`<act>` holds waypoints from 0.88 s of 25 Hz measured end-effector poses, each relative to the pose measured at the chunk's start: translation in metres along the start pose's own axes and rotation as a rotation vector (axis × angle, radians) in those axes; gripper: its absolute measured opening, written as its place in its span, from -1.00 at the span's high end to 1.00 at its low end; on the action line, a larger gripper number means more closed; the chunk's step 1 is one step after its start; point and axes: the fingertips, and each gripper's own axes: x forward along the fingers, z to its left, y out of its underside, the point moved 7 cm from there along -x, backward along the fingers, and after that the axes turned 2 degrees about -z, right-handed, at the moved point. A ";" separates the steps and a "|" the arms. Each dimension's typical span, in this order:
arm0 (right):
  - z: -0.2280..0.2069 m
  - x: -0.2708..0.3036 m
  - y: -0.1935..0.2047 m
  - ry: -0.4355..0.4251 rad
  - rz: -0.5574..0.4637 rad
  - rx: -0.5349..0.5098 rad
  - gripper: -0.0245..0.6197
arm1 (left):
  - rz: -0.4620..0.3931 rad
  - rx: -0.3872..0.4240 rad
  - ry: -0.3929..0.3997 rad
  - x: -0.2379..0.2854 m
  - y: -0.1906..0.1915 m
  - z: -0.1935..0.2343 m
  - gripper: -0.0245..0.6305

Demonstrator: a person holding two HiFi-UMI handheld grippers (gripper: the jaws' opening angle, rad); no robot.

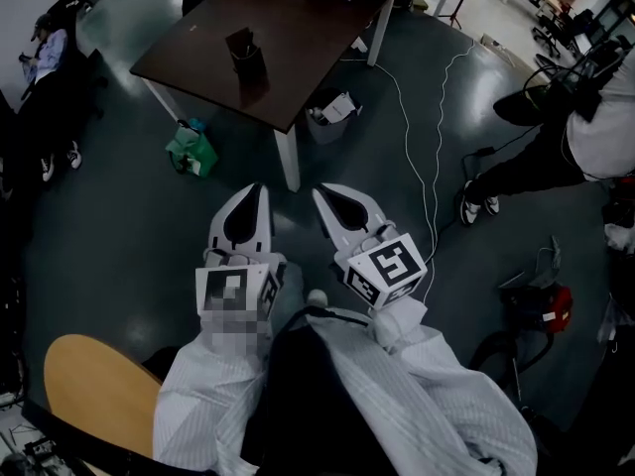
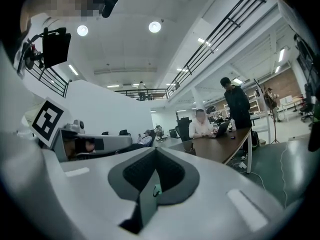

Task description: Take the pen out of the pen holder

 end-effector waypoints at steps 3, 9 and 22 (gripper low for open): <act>-0.017 0.026 0.011 -0.009 0.030 0.014 0.92 | 0.024 -0.010 -0.005 0.025 0.011 0.016 0.91; -0.062 0.105 0.015 0.005 0.043 0.016 0.91 | 0.048 -0.018 -0.006 0.099 0.015 0.070 0.91; -0.137 0.264 -0.001 0.068 0.090 0.007 0.91 | 0.111 -0.033 0.023 0.241 0.004 0.183 0.91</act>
